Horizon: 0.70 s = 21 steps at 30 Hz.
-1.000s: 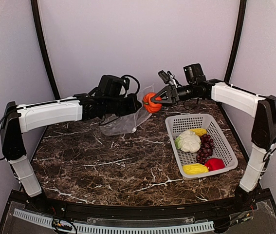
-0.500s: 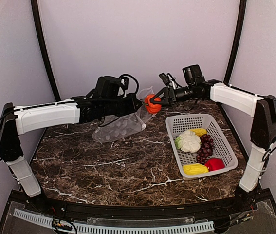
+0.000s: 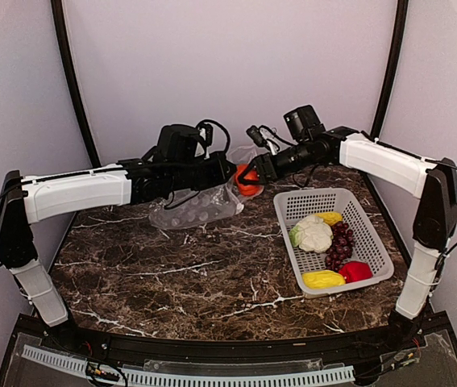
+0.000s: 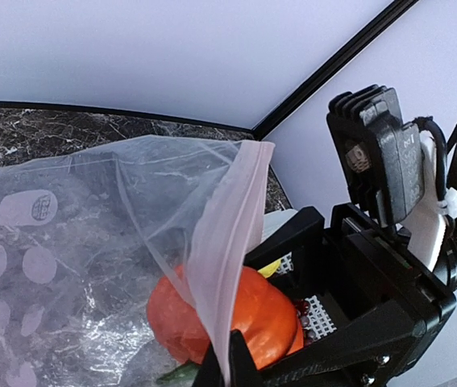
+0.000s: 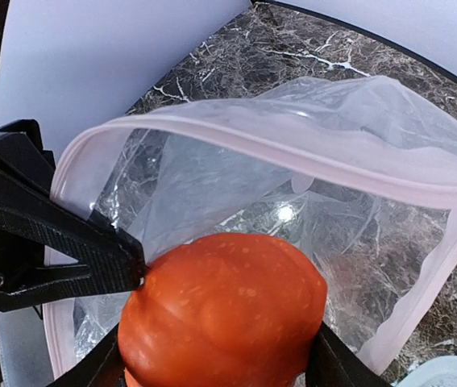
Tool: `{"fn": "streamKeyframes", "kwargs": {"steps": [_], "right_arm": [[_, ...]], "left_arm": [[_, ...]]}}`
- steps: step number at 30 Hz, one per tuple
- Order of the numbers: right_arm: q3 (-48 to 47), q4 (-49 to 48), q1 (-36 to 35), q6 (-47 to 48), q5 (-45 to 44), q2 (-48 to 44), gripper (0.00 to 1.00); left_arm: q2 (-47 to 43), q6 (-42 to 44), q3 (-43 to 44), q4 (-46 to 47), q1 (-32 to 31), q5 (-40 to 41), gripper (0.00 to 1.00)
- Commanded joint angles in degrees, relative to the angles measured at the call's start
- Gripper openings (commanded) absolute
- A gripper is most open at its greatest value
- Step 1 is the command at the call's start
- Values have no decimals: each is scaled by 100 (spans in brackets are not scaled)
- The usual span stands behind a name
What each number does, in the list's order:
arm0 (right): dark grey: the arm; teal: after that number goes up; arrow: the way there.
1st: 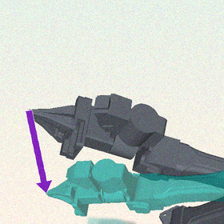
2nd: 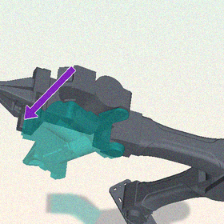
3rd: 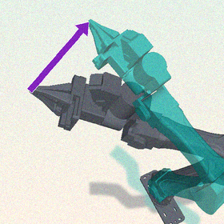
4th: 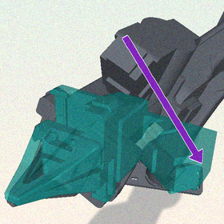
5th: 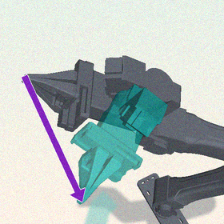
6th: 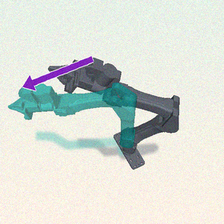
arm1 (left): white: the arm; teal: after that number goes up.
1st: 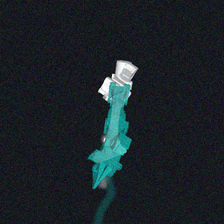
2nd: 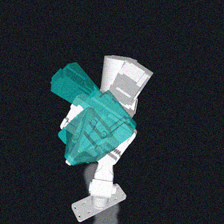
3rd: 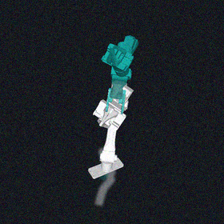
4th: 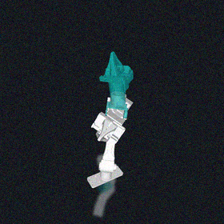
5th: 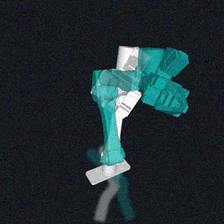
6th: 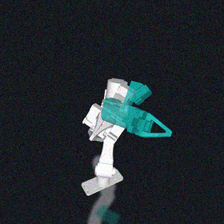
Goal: Place the food in the zip-top bag and seal the zipper
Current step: Place the fake vegetable in the zipper food storage bag.
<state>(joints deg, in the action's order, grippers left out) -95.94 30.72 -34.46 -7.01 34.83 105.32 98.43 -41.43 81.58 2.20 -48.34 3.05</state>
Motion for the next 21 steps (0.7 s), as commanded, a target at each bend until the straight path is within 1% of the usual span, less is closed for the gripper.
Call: {"fn": "streamKeyframes", "kwargs": {"steps": [1, 3, 4, 9, 12, 14, 15, 16, 17, 18, 19, 20, 21], "right_arm": [[-399, 255, -252, 636, -129, -73, 77], [-442, 331, -247, 731, -369, -159, 85], [-443, 352, -244, 878, -417, -216, 86], [-425, 406, -246, 1117, -263, -494, 88], [-800, 809, -211, 1532, -283, -607, 88], [-979, 1007, -84, 1731, -337, -762, 87], [-956, 1010, 13, 1777, -380, -878, 87], [-893, 1012, 109, 1814, -429, -996, 87], [-805, 1007, 204, 1838, -479, -1098, 86], [-694, 1007, 314, 1865, -514, -1215, 85], [-549, 1002, 429, 1876, -514, -1310, 84], [-385, 999, 596, 1886, -467, -1393, 83], [-228, 1004, 727, 1918, -404, -1466, 82]], "left_arm": [[-227, -36, -66, 79, -50, -14, 1], [-228, -47, -82, 12, -53, 19, 1], [-228, -48, -86, -21, -53, 31, 1], [-233, -102, -169, -144, -45, 93, 1], [-186, -1, -42, -540, 27, 114, 1], [-124, 306, 260, -1092, 135, 125, 1], [-93, 471, 437, -1693, 190, 187, 1], [4, 828, 855, -2077, 315, 403, 1], [77, 1026, 1077, -2811, 390, 571, 1], [206, 1404, 1540, -3159, 539, 625, 1], [284, 1556, 1753, -3778, 595, 730, 1], [392, 1844, 2092, -4003, 656, 775, 1], [416, 1974, 2179, -4257, 666, 776, 1]]}}
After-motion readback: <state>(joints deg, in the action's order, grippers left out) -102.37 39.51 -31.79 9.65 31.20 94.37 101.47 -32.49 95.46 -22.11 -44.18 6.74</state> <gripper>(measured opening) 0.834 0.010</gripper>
